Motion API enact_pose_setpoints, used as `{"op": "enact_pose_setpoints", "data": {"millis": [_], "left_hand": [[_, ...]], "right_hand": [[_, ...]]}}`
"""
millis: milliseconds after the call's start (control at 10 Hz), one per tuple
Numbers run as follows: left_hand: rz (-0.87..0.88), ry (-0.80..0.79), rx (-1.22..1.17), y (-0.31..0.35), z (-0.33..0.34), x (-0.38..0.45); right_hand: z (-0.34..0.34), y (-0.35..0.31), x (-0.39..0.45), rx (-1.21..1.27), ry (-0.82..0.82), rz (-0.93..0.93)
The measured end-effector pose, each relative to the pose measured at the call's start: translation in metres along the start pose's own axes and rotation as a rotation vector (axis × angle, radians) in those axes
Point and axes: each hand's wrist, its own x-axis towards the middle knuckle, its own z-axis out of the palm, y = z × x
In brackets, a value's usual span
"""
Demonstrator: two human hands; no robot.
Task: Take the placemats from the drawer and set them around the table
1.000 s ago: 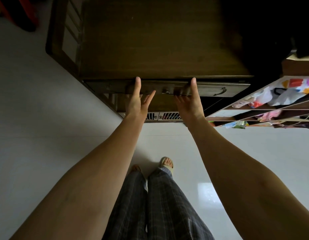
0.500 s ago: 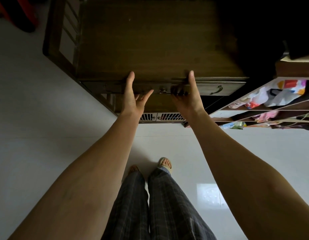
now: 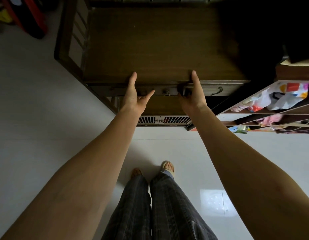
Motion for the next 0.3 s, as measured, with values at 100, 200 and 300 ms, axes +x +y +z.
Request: {"op": "enact_pose_setpoints", "data": {"millis": [100,200,300], "left_hand": [[-0.027,0.098,0.017,0.011,0.008,-0.009],[-0.027,0.236,0.171,0.028,0.026,-0.03],[-0.057,0.175,0.419,0.036,0.03,-0.052]], "right_hand": [[0.01,-0.011,-0.004,-0.04,0.142,0.004],[0.023,-0.024,-0.007,-0.238,0.246,0.024],[0.02,-0.034,-0.011,-0.282,0.227,0.097]]}}
